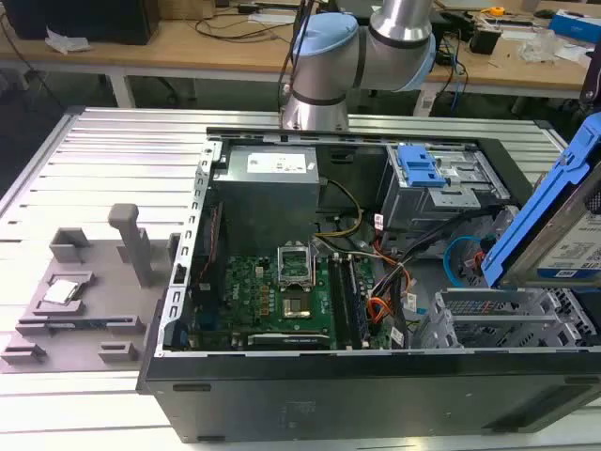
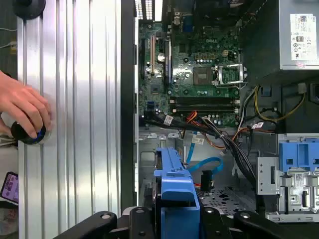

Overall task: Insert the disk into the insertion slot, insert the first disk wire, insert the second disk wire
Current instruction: 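Insert the disk into the insertion slot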

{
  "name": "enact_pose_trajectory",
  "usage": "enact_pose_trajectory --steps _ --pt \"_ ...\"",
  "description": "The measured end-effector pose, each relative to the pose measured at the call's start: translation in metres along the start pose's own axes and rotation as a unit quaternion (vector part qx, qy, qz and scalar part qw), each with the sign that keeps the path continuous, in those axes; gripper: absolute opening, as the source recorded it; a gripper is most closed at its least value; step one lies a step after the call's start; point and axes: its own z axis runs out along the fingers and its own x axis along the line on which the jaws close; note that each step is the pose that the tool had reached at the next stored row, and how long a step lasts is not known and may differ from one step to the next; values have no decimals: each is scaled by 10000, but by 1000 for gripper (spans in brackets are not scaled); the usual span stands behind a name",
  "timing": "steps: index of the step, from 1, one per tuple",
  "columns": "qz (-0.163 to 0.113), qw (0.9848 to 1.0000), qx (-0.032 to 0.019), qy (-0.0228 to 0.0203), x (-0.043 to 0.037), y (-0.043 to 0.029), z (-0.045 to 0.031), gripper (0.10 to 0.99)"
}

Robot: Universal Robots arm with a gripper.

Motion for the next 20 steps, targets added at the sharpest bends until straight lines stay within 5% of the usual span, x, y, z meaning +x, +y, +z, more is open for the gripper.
enact_pose_trajectory --steps 13,20 --pt "0 10000 0 -2 -1 -1 182 361" --pt "-1 10000 -1 -30 -19 4 363 361"
